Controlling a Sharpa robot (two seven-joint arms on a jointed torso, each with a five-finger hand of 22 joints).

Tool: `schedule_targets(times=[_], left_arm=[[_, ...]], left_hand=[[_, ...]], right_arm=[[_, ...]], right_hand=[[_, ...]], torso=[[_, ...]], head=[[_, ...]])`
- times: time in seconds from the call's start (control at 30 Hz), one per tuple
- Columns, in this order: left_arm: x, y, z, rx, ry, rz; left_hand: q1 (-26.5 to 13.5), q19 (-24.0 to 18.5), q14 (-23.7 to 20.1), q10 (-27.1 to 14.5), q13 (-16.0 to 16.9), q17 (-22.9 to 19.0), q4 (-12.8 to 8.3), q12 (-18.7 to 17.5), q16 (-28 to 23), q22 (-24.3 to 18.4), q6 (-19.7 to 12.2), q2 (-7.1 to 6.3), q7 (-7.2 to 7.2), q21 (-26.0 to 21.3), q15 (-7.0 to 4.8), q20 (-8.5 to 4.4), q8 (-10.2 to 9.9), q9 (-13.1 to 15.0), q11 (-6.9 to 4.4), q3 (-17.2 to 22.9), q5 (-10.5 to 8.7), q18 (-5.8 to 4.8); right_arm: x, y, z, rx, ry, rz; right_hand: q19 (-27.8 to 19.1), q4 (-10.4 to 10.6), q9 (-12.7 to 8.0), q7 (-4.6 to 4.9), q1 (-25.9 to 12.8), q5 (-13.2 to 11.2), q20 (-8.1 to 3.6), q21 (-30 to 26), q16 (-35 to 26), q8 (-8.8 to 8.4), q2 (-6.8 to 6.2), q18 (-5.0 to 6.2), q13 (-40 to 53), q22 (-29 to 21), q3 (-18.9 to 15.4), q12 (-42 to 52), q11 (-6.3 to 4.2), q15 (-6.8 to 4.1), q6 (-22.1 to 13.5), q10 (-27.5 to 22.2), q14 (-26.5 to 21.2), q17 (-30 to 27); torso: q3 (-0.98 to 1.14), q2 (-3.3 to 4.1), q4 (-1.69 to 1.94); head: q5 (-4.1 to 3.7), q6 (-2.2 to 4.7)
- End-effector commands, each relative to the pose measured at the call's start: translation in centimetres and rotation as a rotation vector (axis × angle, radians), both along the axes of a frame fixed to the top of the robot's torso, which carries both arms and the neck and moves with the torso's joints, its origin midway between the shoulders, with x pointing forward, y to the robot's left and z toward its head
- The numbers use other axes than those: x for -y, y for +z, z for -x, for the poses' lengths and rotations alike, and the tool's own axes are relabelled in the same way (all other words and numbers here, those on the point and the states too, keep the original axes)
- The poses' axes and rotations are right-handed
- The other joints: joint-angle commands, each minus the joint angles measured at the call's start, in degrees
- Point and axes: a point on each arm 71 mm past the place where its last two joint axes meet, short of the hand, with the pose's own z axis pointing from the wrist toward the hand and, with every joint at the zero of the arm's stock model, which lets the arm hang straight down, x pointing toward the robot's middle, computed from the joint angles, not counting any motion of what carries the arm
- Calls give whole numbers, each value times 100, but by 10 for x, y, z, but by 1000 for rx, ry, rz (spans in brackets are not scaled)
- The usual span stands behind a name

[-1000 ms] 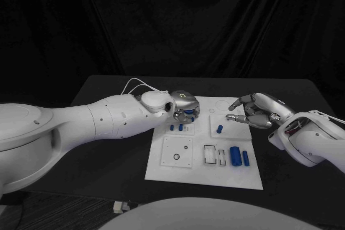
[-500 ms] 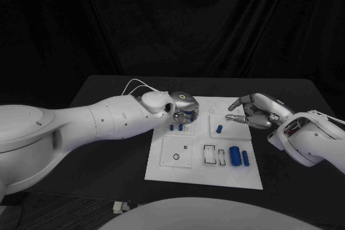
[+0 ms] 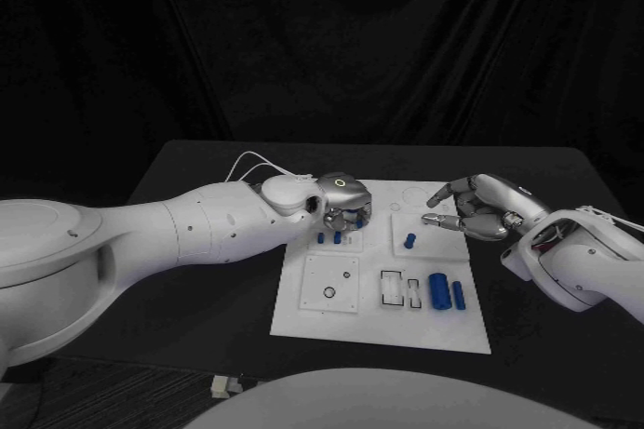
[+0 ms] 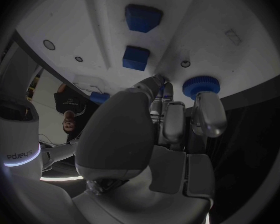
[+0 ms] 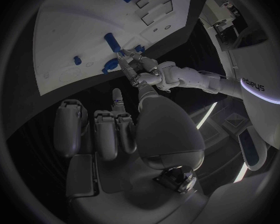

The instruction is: Assemble the parts on the task board

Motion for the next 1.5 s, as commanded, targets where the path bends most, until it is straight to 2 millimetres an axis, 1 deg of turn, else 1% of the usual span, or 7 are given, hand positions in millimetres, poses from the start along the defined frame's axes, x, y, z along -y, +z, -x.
schedule_targets(times=[0.03, 0.23, 0.47, 0.67, 0.93, 1.27, 1.5], left_arm=[[-2, 6, 5, 56, -39, 69], [-20, 14, 10, 86, -31, 104], [-40, 31, 11, 106, -9, 107], [-51, 34, 9, 96, 11, 86], [-57, 32, 6, 80, 27, 60], [-58, 27, 4, 56, 39, 33], [-59, 22, 3, 36, 47, 16]], left_hand=[[-11, 72, 52, 102, -28, 24, -32, -44, 10, 711, 80, 67, 8, 75, -17, -22, 42, 35, 7, 25, 26, 60], [-18, 77, 56, 144, -56, -22, -59, -84, -18, 712, 88, 32, 15, 60, -17, -26, 31, 31, 12, 34, -25, 61], [-24, 71, 53, 179, -88, -62, -75, -131, -46, 706, 79, 17, 15, 22, -18, -29, 10, 21, 11, 62, -98, 66], [-42, 59, 45, 184, -127, -104, -79, -195, -74, 698, 33, -5, 6, -25, -20, -30, -35, 0, 6, 92, -158, 72], [-75, 43, 25, 162, -179, -165, -71, -287, -114, 691, -70, -33, -4, -85, -19, -30, -119, -38, 5, 138, -194, 79], [-105, 33, 14, 141, -200, -192, -59, -325, -132, 686, -68, -44, 4, -114, -14, -28, -127, -43, 12, 147, -224, 82], [-124, 28, 6, 141, -209, -210, -50, -342, -143, 684, -81, -47, 7, -132, -10, -26, -140, -49, 18, 151, -244, 84]], right_arm=[[1, -1, 1, -5, -3, 3], [2, -2, 1, -11, -7, 6], [4, -5, 2, -20, -11, 10], [4, -12, 4, -37, -12, 13], [6, -15, 5, -40, -17, 14], [7, -15, 5, -39, -20, 13], [8, -15, 5, -39, -20, 14]], right_hand=[[-13, -5, -7, -13, 53, 38, 23, -33, -33, -30, 5, 52, 1492, 1079, -24, 10, 36, 25, 39, 577, 552, 1323], [-26, -1, -8, -12, 58, 48, 23, -63, -49, -30, 12, 59, 1471, 1070, -25, -2, 37, 26, 41, 564, 545, 1298], [-26, -1, -8, -12, 58, 48, 23, -63, -49, -30, 12, 59, 1471, 1070, -25, -2, 37, 26, 41, 564, 545, 1298], [-29, 0, -9, -12, 61, 50, 23, -70, -51, -31, 14, 61, 1467, 1067, -26, -5, 37, 26, 42, 562, 544, 1295], [-32, 0, -9, -12, 63, 51, 23, -77, -52, -31, 15, 62, 1464, 1065, -26, -6, 37, 26, 42, 561, 544, 1293], [-32, 0, -9, -12, 63, 51, 23, -77, -52, -31, 15, 62, 1464, 1065, -26, -6, 37, 26, 42, 561, 544, 1293], [-32, -1, -11, -11, 69, 52, 24, -79, -52, -33, 15, 62, 1467, 1065, -27, -5, 38, 27, 41, 562, 543, 1293]], torso=[[0, 0, 0], [0, -2, 1], [1, -5, 4], [0, -15, 3], [4, -11, 0], [-2, 13, -4], [-1, -1, -1]], head=[[-19, 0], [-34, 0], [-13, 0], [5, 0], [-24, 0], [-5, 0], [-2, 0]])
